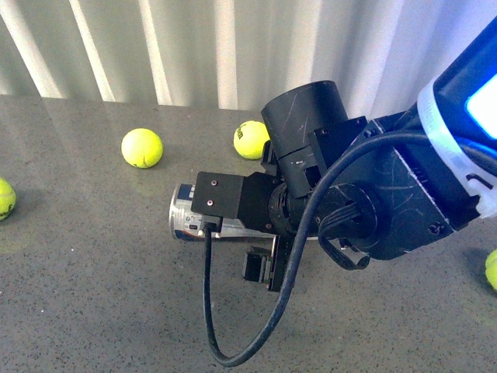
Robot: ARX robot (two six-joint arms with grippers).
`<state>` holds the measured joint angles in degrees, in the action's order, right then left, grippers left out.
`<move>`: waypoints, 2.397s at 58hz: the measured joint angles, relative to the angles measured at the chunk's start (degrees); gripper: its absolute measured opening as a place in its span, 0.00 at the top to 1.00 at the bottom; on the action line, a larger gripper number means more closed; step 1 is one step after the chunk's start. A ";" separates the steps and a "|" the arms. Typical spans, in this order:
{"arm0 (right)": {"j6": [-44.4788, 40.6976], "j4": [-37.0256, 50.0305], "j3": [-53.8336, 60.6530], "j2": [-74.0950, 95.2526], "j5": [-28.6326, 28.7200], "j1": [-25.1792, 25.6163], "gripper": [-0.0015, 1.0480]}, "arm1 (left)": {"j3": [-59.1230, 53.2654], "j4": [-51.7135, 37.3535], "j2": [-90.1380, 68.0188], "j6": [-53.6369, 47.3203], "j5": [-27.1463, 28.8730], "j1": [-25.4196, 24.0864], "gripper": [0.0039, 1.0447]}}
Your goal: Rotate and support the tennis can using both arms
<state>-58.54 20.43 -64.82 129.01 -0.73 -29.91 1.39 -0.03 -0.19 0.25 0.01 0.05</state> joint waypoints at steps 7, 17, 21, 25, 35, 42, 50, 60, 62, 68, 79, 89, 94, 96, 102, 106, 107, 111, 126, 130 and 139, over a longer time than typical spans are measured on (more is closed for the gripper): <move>0.83 -0.39 0.70 -1.55 0.35 0.17 0.07 | 0.00 0.00 0.00 0.00 0.00 0.00 0.06; 6.21 -3.34 2.64 -5.99 2.82 0.81 0.07 | 0.00 0.00 0.00 0.00 0.00 0.00 0.06; 8.92 -4.11 3.96 -8.33 3.93 1.22 0.07 | 0.00 0.00 0.00 0.00 0.00 0.00 0.06; 12.74 -3.72 6.36 -11.80 5.22 2.08 0.07 | 0.00 0.00 0.00 0.00 0.00 0.00 0.06; 23.06 4.52 14.43 -20.63 1.84 6.43 0.07 | 0.00 0.00 0.00 -0.02 0.00 0.00 0.06; 31.10 12.22 20.09 -26.58 -8.09 12.52 0.07 | 0.00 0.00 0.00 0.00 0.00 0.00 0.06; 40.48 16.22 27.30 -35.60 -18.14 21.16 0.07 | 0.00 0.00 0.00 0.00 0.00 0.00 0.06; 48.37 17.31 36.81 -50.40 -24.52 29.29 0.07 | 0.00 0.00 0.00 -0.02 0.00 0.00 0.06; 49.55 16.76 38.97 -54.55 -24.92 29.99 0.07 | 0.00 0.00 0.00 0.00 0.00 0.00 0.06; 52.83 16.46 44.30 -65.35 -19.10 30.08 0.12 | 0.00 0.00 0.00 -0.02 0.00 0.00 0.06; 56.92 10.01 52.50 -84.87 0.90 29.68 0.42 | 0.00 0.00 0.00 0.00 0.02 0.00 0.06; 57.59 9.01 56.06 -90.66 0.63 29.88 0.71 | 0.00 0.00 0.00 -0.02 0.00 0.00 0.06; 57.64 8.11 57.81 -92.72 0.66 29.86 0.86 | 0.00 0.00 0.00 0.00 0.02 0.00 0.06; 57.66 7.85 58.25 -93.53 0.66 29.88 0.91 | 0.00 0.00 0.00 0.00 0.02 0.00 0.06; 57.79 6.58 59.45 -96.21 0.66 29.88 0.97 | 0.00 0.00 0.00 0.00 0.02 0.00 0.06; 57.81 5.51 60.26 -98.03 0.66 29.88 0.97 | 0.00 0.00 0.00 0.00 0.00 0.00 0.06; 57.83 5.33 60.37 -98.27 0.66 29.88 0.97 | 0.00 0.00 0.00 -0.02 0.00 0.00 0.06; 57.83 3.93 61.18 -100.59 0.66 29.88 0.97 | 0.00 0.00 0.00 0.00 0.02 0.00 0.06; 57.92 0.35 64.59 -108.06 0.68 29.86 0.97 | 0.00 0.00 0.00 0.00 0.02 0.00 0.06; 57.92 -1.38 64.59 -109.92 0.66 29.88 0.97 | 0.00 0.00 0.00 0.00 0.00 0.02 0.06; 57.94 -4.98 64.59 -113.83 0.66 29.88 0.97 | 0.00 0.00 0.00 0.00 0.02 0.00 0.06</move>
<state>-0.60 15.44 -0.23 15.18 -0.08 -0.03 1.39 -0.03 -0.19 0.25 0.03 0.05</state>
